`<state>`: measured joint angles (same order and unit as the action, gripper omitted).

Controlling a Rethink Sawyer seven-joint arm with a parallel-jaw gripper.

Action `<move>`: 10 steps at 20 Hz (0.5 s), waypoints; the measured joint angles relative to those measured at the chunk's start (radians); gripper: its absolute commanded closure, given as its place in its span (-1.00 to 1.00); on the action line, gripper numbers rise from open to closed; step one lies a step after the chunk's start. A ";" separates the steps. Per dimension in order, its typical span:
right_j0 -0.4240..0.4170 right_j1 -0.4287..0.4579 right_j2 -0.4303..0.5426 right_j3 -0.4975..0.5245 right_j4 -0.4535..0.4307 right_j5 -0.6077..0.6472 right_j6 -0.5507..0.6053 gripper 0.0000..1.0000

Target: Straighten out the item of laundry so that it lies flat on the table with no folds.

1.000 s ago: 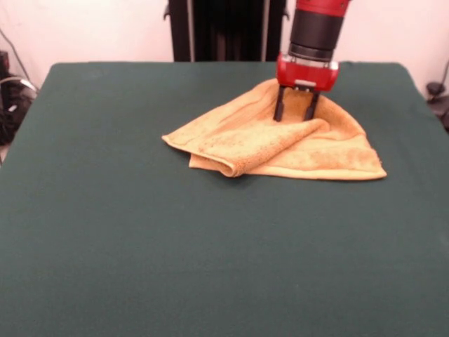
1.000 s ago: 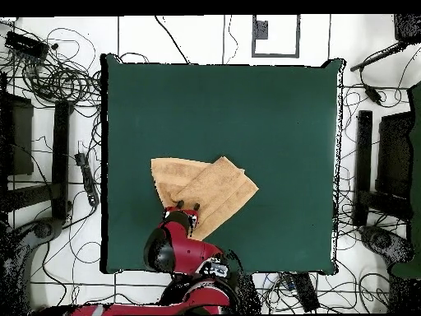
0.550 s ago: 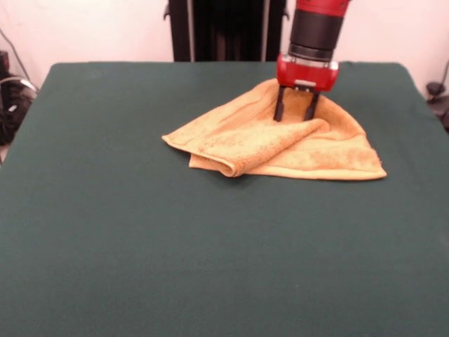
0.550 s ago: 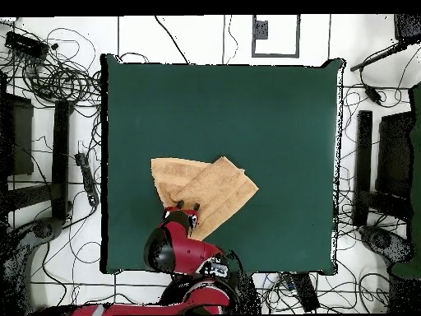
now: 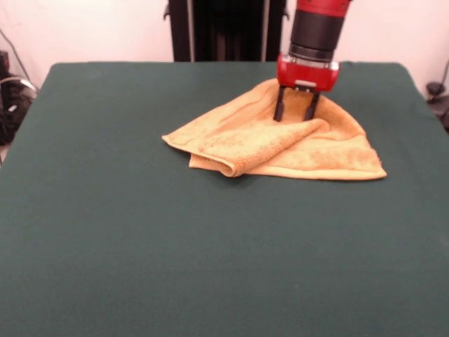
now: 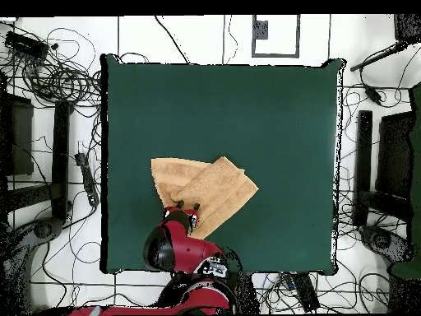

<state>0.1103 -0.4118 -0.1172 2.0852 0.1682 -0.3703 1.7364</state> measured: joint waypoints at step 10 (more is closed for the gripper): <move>0.000 -0.001 -0.001 -0.002 0.000 0.007 0.000 -1.00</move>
<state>0.1103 -0.4127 -0.1178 2.0829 0.1682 -0.3629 1.7364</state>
